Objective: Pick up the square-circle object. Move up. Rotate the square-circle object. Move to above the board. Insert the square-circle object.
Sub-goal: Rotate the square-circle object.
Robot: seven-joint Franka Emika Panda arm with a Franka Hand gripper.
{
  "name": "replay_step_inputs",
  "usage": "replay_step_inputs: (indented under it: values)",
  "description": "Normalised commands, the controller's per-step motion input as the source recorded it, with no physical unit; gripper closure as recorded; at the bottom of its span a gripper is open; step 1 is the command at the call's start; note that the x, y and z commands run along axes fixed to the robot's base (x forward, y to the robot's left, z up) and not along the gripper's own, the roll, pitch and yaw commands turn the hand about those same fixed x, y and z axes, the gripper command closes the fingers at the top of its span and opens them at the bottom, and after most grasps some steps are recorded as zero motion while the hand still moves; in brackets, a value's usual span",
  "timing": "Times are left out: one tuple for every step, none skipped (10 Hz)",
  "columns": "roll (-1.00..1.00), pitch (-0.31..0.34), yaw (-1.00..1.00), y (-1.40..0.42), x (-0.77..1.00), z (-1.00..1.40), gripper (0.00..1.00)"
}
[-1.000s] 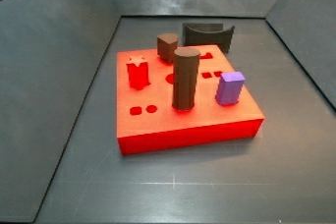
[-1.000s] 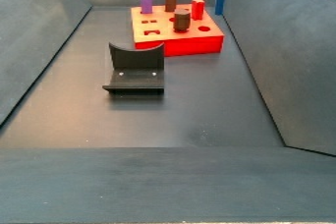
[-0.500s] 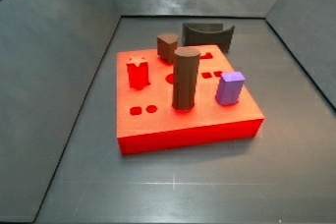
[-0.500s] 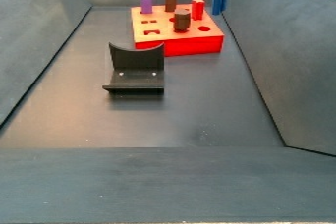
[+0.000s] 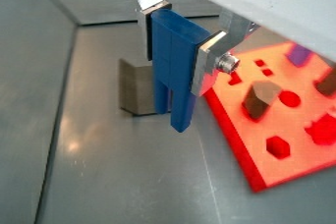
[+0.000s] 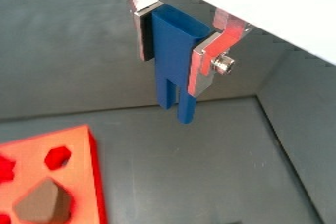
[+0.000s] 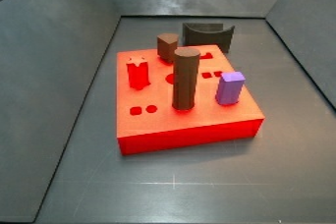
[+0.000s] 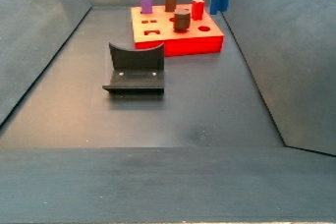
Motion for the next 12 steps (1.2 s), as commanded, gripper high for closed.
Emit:
replay_step_inputs:
  values:
    - [0.00,0.002,-1.00,0.00,0.00,0.00,1.00]
    - [0.00,0.002,-1.00,0.00,0.00,0.00,1.00]
    - [0.00,0.002,-1.00,0.00,0.00,0.00,1.00]
    - [-0.01,0.003,-1.00,0.01,0.00,0.00,1.00]
    - [-0.01,0.004,-1.00,0.01,0.00,0.00,1.00]
    - [-0.01,0.005,-1.00,0.01,0.00,0.00,1.00]
    - [-0.01,0.005,-0.96,0.01,0.00,0.00,1.00]
    - [-0.01,0.005,-0.56,0.01,0.00,0.00,1.00]
    - [-0.01,0.005,-0.43,0.01,0.00,0.00,1.00]
    - [-0.01,0.005,-0.25,0.01,0.00,0.00,1.00]
    - [-0.01,0.005,-0.15,0.00,0.00,-1.00,1.00]
    - [-0.01,-0.014,-0.11,0.00,0.01,-1.00,1.00]
